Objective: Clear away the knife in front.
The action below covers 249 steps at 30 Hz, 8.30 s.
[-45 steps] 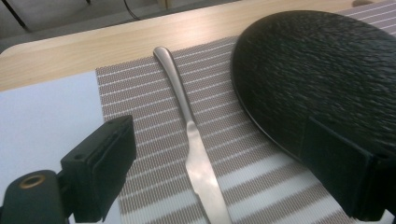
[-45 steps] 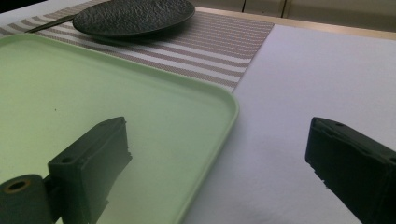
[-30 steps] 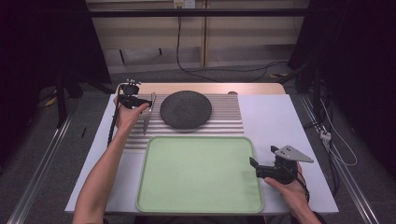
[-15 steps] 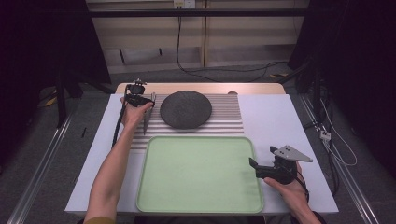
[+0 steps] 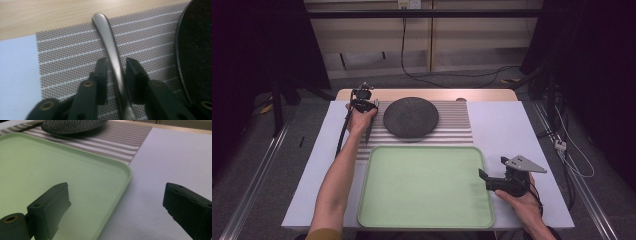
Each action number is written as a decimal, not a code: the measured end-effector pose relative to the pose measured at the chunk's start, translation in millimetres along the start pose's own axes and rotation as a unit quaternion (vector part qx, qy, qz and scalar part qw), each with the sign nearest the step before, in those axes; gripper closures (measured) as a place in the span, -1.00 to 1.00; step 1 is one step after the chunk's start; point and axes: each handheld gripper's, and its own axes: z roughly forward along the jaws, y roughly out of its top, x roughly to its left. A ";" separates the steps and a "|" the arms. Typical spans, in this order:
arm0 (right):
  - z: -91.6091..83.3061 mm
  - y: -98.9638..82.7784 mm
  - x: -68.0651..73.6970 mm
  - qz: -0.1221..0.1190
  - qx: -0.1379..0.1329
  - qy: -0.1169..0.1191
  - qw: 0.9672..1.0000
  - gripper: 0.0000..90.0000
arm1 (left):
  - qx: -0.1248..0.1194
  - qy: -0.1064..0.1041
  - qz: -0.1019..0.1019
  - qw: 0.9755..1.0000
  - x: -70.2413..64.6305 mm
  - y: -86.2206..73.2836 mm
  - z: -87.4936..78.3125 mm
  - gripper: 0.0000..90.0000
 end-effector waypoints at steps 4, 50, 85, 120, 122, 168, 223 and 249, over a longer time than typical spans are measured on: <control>-0.2 0.1 0.3 -0.001 -0.001 0.001 1.000 -0.84 | 0.020 0.000 -0.004 1.000 -0.8 3.2 -0.9 0.69; -0.1 -0.1 2.2 -0.005 0.001 -0.002 1.000 -0.84 | 0.045 -0.011 0.018 0.999 -4.7 6.4 -23.8 0.77; -1.1 0.8 3.6 -0.009 0.001 -0.003 1.000 -0.84 | 0.024 -0.036 0.042 0.998 -17.8 -10.3 -89.9 0.77; -0.3 1.1 4.4 -0.013 0.002 -0.007 1.000 -0.84 | 0.027 -0.063 0.107 0.992 -71.1 -49.0 -119.6 0.77; -0.3 1.2 4.2 -0.012 0.003 -0.006 1.000 -0.84 | 0.025 -0.066 0.109 0.992 -74.0 -51.7 -119.4 0.77; 2.6 1.2 4.0 -0.013 0.009 -0.007 1.000 -0.84 | 0.079 -0.118 0.168 0.976 -147.3 -127.7 -122.5 0.77; 0.6 0.8 4.6 -0.014 0.008 0.001 1.000 -0.84 | -0.048 -0.158 0.275 0.947 -156.2 -166.3 -127.0 -0.04; 0.8 1.0 6.7 -0.021 0.009 -0.004 1.000 -0.84 | 0.000 -0.137 0.267 0.954 -150.8 -169.6 -110.3 1.00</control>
